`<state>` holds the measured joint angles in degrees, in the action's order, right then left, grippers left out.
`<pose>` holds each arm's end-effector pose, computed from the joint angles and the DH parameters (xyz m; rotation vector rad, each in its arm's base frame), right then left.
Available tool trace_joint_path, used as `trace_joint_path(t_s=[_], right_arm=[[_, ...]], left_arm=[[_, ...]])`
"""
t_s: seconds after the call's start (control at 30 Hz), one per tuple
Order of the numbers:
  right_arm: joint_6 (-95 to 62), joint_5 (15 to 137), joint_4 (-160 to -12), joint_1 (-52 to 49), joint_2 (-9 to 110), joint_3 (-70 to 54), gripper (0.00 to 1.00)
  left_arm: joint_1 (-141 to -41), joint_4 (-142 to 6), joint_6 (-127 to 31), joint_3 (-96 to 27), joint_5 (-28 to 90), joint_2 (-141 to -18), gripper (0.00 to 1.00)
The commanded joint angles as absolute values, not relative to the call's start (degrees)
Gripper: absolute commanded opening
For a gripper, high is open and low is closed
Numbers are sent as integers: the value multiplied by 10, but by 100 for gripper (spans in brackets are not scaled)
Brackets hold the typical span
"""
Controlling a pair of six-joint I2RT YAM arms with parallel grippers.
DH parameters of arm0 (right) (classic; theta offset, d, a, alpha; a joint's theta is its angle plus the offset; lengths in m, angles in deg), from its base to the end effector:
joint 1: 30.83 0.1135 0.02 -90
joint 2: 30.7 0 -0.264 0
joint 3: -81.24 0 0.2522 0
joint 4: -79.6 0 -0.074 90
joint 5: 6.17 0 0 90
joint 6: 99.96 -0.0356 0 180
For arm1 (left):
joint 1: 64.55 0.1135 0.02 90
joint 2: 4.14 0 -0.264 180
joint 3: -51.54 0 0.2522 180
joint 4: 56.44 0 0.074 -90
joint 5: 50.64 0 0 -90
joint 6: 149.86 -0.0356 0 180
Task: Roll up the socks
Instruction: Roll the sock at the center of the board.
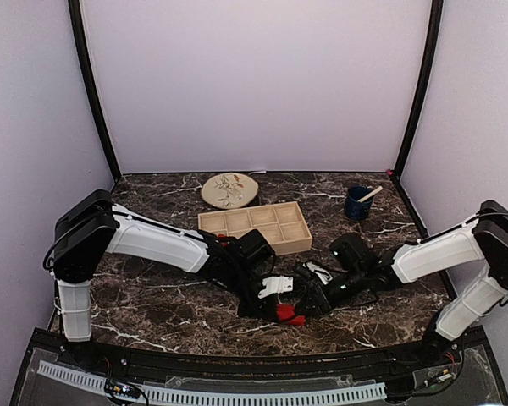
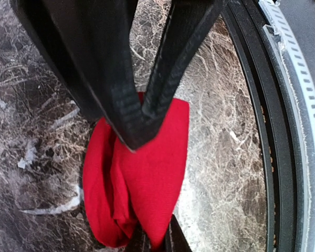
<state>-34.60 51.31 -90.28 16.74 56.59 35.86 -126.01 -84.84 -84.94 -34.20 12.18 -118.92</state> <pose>0.1608 0.2042 0.1267 -0.7990 2.5820 1.1789 0.1807 -0.3662 0.1417 1.9338 1.7839 -0.8420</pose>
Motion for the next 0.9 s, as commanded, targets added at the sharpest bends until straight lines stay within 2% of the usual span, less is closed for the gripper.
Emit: trace_joint_path(t_s=[0.0, 0.47, 0.87], right_arm=[[-324, 602, -890, 164, 526, 381, 34], [-287, 783, -890, 225, 363, 437, 35], [-238, 908, -884, 369, 348, 423, 41]], left_arm=[[-1240, -933, -832, -365, 51, -1214, 0], [-1217, -983, -820, -405, -15, -1258, 0], [-1202, -1015, -820, -431, -48, -1282, 0]])
